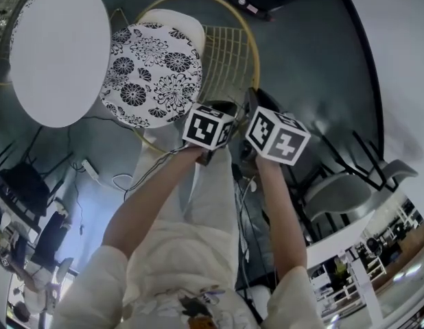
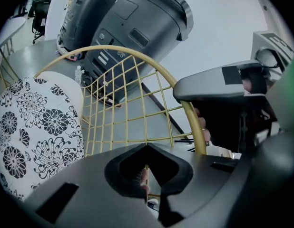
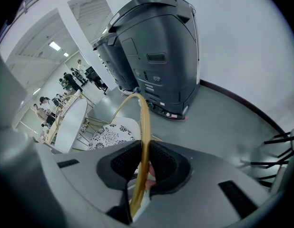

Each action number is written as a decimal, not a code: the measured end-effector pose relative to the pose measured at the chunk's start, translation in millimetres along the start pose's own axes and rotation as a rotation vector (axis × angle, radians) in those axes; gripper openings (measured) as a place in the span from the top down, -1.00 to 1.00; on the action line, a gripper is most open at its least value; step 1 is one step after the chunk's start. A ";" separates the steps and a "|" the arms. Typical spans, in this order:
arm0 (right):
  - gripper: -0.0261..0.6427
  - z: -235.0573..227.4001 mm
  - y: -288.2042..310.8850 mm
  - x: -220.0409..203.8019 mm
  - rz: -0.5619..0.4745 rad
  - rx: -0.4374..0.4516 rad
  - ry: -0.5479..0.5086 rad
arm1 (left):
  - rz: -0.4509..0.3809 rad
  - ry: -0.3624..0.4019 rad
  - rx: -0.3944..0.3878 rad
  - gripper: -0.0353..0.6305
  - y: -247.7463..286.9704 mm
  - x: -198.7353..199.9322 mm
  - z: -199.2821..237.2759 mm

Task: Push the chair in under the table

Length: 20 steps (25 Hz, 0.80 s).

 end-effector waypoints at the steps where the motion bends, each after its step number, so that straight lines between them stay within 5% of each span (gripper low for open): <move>1: 0.75 0.7 -0.8 2.2 -0.003 -0.005 -0.005 | -0.003 -0.001 0.002 0.86 -0.2 0.5 0.9; 20: 0.75 9.3 19.6 4.6 0.014 0.005 -0.031 | -0.027 -0.023 0.026 0.85 1.4 1.7 22.0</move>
Point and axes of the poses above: the fingertips, and each gripper's own axes: y forward along the fingers, z to its left, x out of its top, the point moved 1 cm from there along -y, backward along the fingers, and after that the axes turned 8 degrees about z, right-handed, at the moved point
